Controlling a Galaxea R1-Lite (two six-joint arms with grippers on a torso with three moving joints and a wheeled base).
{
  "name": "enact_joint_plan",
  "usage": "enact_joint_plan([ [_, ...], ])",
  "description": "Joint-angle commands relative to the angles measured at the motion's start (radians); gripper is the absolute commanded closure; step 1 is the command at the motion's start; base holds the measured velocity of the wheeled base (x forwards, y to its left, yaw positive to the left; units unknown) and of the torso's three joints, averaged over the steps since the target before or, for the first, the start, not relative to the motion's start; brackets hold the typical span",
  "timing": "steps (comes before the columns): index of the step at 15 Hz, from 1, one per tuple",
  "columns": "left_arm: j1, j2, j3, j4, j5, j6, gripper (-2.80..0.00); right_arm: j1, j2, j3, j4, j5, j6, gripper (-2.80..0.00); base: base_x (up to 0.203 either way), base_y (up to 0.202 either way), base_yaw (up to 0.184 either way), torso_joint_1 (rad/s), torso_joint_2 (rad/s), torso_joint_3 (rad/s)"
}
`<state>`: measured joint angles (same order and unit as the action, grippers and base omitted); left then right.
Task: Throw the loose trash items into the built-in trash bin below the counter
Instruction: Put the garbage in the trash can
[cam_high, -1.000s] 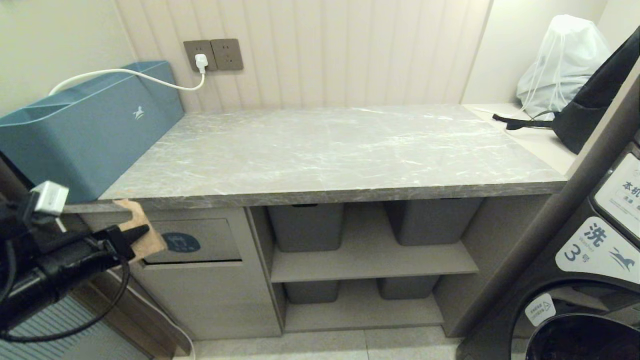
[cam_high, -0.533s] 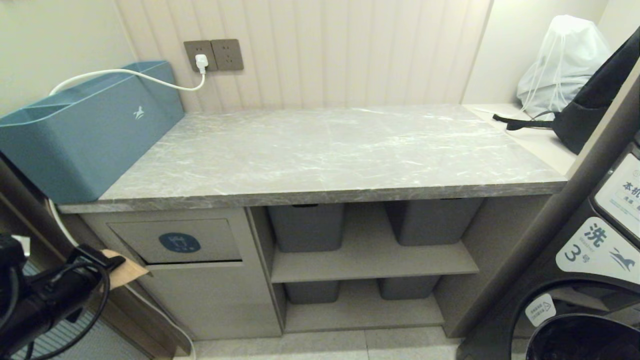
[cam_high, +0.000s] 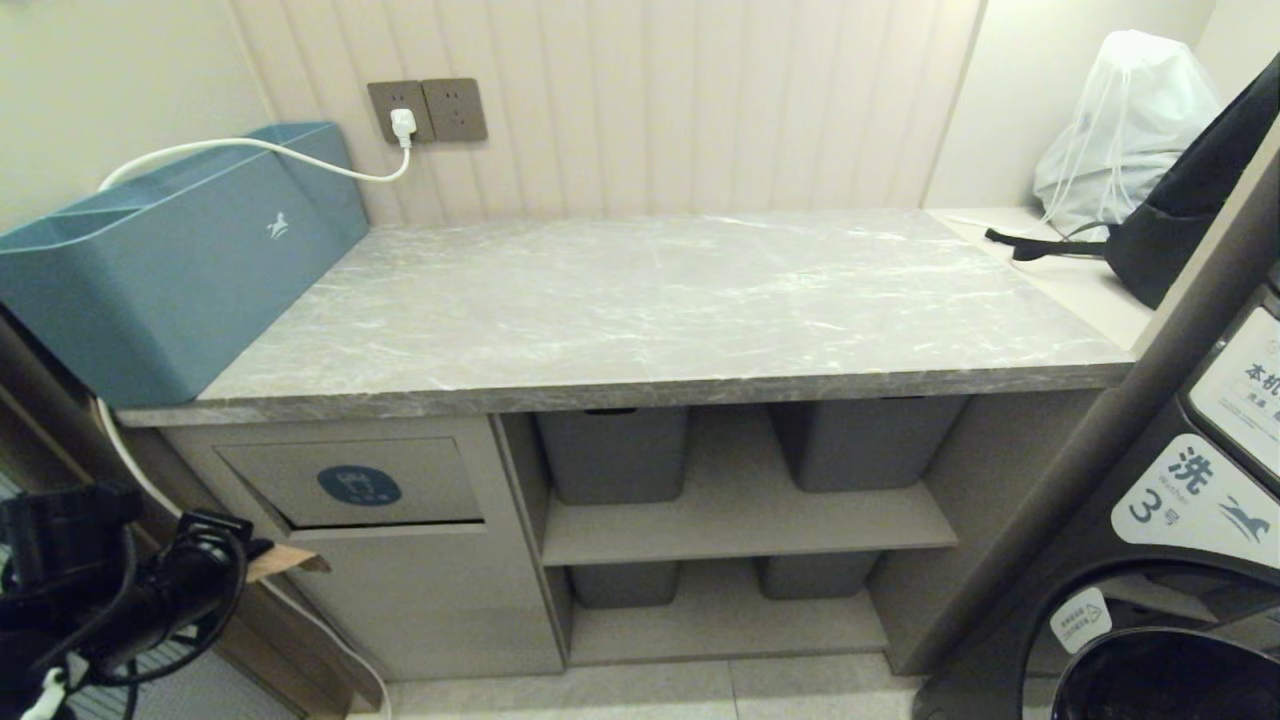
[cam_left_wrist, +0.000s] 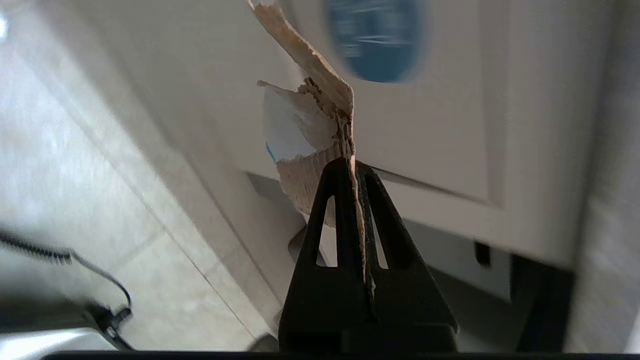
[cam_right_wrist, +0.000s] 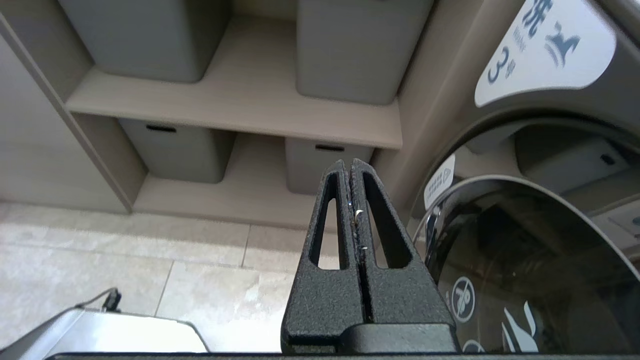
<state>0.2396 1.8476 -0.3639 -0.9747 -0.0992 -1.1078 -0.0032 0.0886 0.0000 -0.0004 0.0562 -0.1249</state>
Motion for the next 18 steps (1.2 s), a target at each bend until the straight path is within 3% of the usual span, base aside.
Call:
enact_joint_plan([
  [1, 0.006, 0.152, -0.009, -0.029, -0.001, -0.035, 0.00, 0.000, -0.013, 0.000, 0.000, 0.001, -0.001, 0.00, 0.000, 0.000, 0.000, 0.000, 0.00, 0.000],
  [8, 0.014, 0.610, -0.085, -0.522, -0.027, -0.161, 0.00, -0.001, 0.054, 0.000, 0.000, 0.001, -0.001, 0.00, 0.000, 0.000, 0.000, 0.000, 0.00, 0.000],
  [10, 0.007, 0.617, -0.140, -0.553, -0.037, -0.299, 0.00, -0.001, 0.054, 0.000, -0.001, 0.001, -0.001, 0.00, 0.000, 0.000, 0.000, 0.000, 0.00, 0.000],
  [12, 0.006, 0.605, -0.244, -0.555, -0.038, -0.382, 0.00, -0.001, 0.069, 0.000, -0.001, 0.001, -0.001, 0.00, 0.000, 0.000, 0.000, 0.000, 0.00, 0.000],
  [16, -0.030, 0.615, -0.367, -0.555, -0.027, -0.424, 0.00, -0.003, 0.071, 0.000, 0.000, 0.001, -0.001, 0.00, 0.000, 0.000, 0.000, 0.000, 0.00, 0.000],
  [18, -0.066, 0.626, -0.425, -0.542, 0.044, -0.437, 0.00, -0.003, 0.071, 0.000, -0.001, 0.001, -0.001, 0.00, 0.000, 0.000, 0.000, 0.000, 0.00, 0.000],
])
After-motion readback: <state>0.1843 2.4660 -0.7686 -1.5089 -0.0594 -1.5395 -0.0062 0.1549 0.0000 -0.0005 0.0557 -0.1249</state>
